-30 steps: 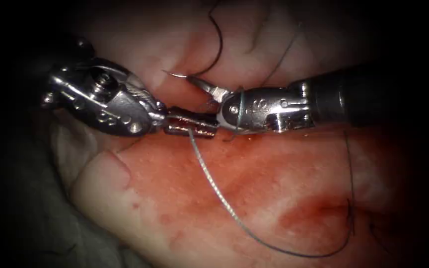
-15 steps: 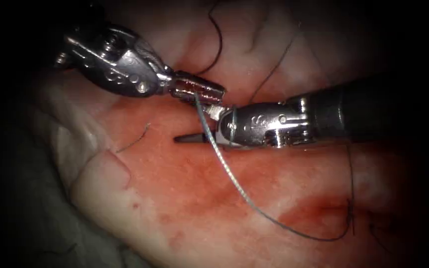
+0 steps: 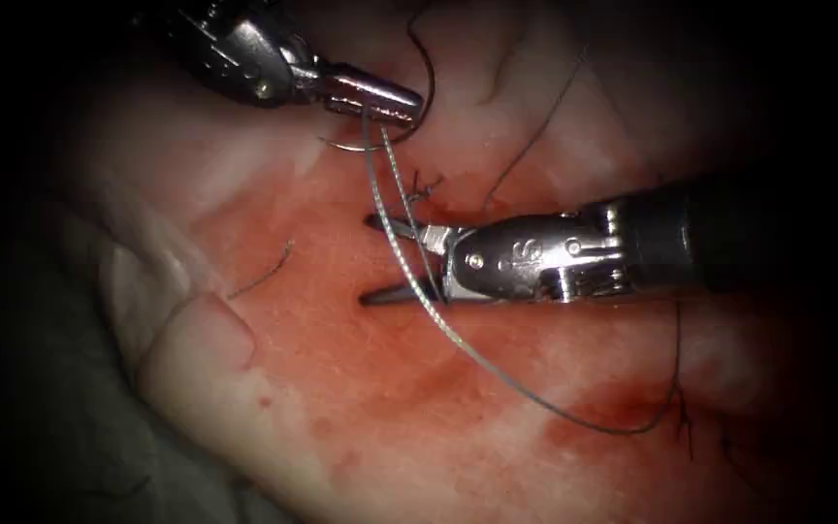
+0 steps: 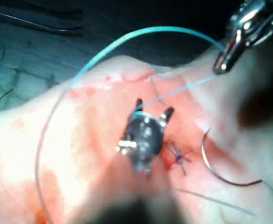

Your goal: Wound Closure

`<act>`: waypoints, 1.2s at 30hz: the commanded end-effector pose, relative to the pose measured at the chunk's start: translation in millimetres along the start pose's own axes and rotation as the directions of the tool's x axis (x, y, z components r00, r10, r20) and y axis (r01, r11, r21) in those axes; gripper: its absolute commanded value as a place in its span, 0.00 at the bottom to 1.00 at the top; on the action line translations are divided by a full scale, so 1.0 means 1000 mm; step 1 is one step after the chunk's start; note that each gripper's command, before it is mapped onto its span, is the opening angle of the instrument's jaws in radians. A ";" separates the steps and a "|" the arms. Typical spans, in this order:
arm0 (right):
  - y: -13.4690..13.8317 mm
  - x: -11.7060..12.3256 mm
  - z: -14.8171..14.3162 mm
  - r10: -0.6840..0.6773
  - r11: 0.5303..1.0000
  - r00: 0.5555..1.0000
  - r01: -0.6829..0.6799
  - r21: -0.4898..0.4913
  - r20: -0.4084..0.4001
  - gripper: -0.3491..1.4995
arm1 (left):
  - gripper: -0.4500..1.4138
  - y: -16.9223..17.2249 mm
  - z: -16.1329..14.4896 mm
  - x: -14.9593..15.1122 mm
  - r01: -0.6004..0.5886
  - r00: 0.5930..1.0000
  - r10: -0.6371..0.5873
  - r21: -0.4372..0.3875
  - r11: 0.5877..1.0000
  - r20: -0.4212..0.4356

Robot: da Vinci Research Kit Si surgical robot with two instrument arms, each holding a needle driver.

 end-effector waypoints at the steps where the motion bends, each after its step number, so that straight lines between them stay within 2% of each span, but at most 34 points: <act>1: -0.0004 -0.0003 0.0007 0.005 1.000 1.000 -0.005 0.013 -0.008 0.56 | 0.00 0.0005 0.0006 -0.0008 -0.010 1.000 0.010 0.003 1.000 -0.011; 7: -0.0005 -0.0003 0.0006 0.047 0.998 0.998 -0.046 0.040 -0.032 0.54 | 0.00 0.0028 0.0012 -0.0030 -0.060 0.997 0.060 -0.002 0.998 -0.046; 16: -0.0006 0.0002 0.0004 0.104 0.993 0.988 -0.097 0.063 -0.114 0.52 | 0.00 0.0060 0.0025 -0.0053 -0.116 0.992 0.115 -0.018 0.993 -0.053; 19: -0.0007 0.0004 0.0004 0.127 0.990 0.981 -0.116 0.080 -0.144 0.48 | 0.00 0.0069 0.0030 -0.0058 -0.117 0.992 0.116 -0.023 0.993 -0.055; 24: -0.0006 0.0006 0.0002 0.161 0.985 0.967 -0.144 0.100 -0.196 0.44 | 0.00 0.0077 0.0033 -0.0061 -0.126 0.990 0.124 -0.025 0.992 -0.062; 36: 0.0005 0.0023 -0.0012 0.227 0.974 0.915 -0.208 0.093 -0.333 0.44 | 0.00 0.0098 0.0041 -0.0056 -0.131 0.990 0.128 -0.036 0.991 -0.062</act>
